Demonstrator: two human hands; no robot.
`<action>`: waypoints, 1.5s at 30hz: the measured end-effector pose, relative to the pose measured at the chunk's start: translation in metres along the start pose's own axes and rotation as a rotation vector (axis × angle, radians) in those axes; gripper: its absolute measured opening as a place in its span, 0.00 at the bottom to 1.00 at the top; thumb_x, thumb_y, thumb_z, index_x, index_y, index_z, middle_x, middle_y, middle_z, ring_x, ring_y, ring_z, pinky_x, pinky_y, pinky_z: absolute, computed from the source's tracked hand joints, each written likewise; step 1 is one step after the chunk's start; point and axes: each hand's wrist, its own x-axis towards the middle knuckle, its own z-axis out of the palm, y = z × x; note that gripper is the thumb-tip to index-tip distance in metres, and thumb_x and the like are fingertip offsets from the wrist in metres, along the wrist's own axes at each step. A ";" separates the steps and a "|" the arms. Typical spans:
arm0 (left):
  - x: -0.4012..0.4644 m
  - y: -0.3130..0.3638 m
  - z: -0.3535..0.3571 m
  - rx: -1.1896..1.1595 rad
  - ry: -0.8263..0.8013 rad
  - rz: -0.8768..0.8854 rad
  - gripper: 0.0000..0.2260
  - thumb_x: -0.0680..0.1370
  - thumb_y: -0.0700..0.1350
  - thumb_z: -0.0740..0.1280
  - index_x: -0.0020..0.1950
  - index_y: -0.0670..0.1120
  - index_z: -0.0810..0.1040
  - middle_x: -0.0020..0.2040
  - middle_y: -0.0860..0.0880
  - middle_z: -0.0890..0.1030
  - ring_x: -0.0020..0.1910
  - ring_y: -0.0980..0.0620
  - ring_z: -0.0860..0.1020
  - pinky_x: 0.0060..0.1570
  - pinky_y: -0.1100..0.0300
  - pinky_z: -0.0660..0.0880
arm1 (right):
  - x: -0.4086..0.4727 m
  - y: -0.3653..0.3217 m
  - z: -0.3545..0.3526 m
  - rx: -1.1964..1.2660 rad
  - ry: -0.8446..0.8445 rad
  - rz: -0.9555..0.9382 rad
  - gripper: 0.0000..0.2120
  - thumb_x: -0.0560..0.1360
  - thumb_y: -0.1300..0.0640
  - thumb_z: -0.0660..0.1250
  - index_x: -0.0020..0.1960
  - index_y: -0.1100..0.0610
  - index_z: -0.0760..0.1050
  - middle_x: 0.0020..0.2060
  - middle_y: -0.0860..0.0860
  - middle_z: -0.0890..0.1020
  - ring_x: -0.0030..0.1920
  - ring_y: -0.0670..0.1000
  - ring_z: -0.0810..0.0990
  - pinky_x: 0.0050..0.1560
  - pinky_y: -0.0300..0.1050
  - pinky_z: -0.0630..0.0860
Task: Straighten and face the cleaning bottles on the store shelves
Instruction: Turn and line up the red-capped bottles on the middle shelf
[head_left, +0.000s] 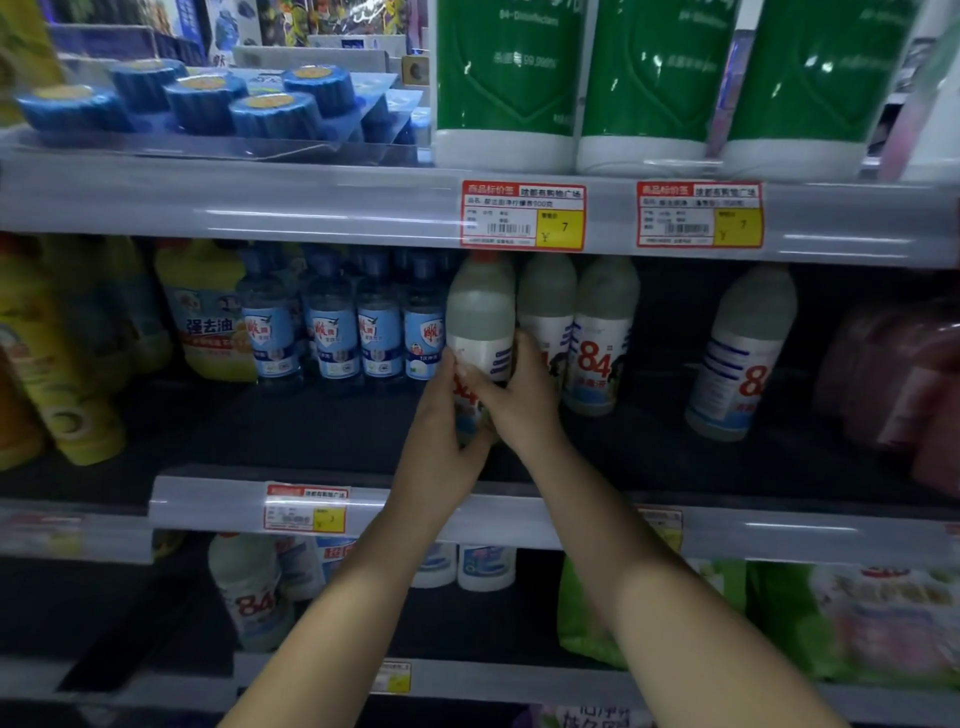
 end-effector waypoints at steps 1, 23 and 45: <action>0.004 -0.002 0.000 -0.020 -0.005 0.004 0.34 0.74 0.36 0.66 0.75 0.49 0.54 0.71 0.49 0.67 0.67 0.56 0.68 0.66 0.59 0.67 | 0.000 0.002 0.003 -0.021 0.017 -0.021 0.23 0.70 0.59 0.72 0.62 0.60 0.69 0.56 0.54 0.77 0.53 0.46 0.76 0.47 0.27 0.71; -0.019 -0.005 -0.008 0.187 0.298 -0.007 0.33 0.75 0.40 0.65 0.75 0.41 0.51 0.74 0.46 0.58 0.74 0.52 0.55 0.72 0.59 0.54 | -0.027 -0.009 0.008 -0.336 0.185 -0.213 0.26 0.71 0.50 0.61 0.64 0.63 0.69 0.60 0.58 0.73 0.62 0.55 0.70 0.61 0.36 0.62; -0.117 -0.178 -0.093 0.286 0.631 -0.735 0.32 0.66 0.45 0.76 0.64 0.36 0.67 0.60 0.35 0.73 0.59 0.36 0.73 0.56 0.43 0.72 | -0.156 0.017 0.084 -0.631 -0.277 -0.803 0.11 0.72 0.63 0.60 0.49 0.61 0.80 0.56 0.56 0.81 0.61 0.54 0.72 0.71 0.46 0.58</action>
